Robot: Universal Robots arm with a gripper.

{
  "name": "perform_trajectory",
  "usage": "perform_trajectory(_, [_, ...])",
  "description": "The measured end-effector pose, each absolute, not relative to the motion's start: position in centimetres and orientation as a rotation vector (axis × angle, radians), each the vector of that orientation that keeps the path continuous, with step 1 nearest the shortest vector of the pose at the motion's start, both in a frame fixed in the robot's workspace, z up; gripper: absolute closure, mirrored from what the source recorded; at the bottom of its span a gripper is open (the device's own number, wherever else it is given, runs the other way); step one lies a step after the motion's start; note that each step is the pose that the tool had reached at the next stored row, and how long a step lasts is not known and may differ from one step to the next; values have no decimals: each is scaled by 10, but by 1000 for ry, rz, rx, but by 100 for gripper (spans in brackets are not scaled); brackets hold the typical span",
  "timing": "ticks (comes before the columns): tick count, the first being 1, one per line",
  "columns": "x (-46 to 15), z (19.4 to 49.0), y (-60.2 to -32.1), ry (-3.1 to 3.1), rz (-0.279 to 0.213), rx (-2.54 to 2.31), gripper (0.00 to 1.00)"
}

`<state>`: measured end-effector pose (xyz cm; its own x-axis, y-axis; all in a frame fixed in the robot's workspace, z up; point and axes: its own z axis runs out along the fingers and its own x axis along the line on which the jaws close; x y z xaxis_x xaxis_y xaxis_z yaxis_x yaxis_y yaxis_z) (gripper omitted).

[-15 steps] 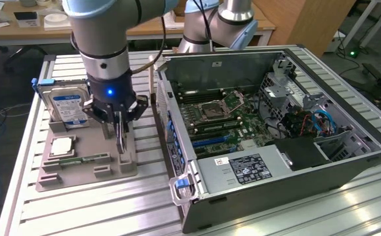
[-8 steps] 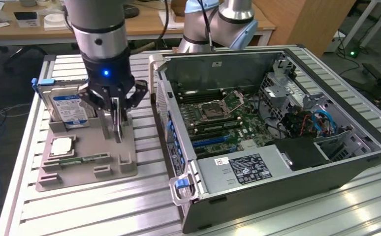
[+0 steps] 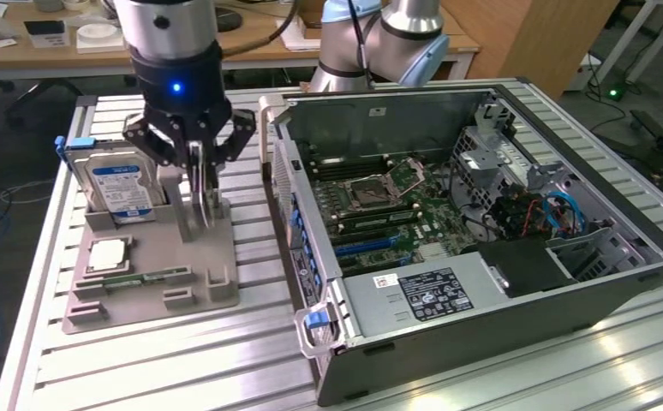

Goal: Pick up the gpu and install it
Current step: 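Pick up the gpu and move the gpu toward the slot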

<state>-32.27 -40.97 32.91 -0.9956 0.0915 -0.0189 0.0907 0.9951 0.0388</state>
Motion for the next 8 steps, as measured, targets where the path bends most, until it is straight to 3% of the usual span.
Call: perform_trajectory(8, [-323, 367, -410, 3117, 60, 142, 72])
